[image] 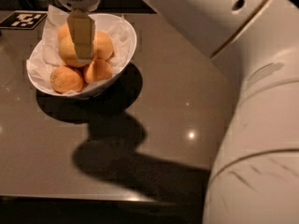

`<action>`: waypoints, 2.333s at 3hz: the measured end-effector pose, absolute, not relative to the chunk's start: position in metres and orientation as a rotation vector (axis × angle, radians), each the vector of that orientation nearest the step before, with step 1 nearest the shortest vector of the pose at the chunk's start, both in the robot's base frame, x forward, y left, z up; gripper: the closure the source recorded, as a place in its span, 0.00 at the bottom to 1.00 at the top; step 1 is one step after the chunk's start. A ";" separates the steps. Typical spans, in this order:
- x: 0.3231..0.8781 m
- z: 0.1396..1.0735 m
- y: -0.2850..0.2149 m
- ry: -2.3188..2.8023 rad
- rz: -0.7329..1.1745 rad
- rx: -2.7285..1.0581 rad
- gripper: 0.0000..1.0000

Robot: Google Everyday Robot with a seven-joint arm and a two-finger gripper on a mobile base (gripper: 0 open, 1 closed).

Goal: Pick orange from white bowl

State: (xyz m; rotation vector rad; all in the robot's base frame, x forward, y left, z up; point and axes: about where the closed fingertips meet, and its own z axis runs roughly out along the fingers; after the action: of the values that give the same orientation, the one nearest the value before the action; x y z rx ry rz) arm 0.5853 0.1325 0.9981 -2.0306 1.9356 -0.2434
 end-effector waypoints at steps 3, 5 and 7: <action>0.596 0.991 0.178 1.800 -0.246 -2.149 0.27; 0.611 0.981 0.181 1.795 -0.225 -2.178 0.29; 0.622 0.963 0.191 1.791 -0.186 -2.229 0.31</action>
Offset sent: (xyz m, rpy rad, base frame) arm -0.0078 0.0298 -0.0158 -0.1441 0.0497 0.1008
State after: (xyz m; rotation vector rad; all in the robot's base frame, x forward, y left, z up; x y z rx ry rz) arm 0.6223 0.1908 0.9634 -2.2291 1.7907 -0.1862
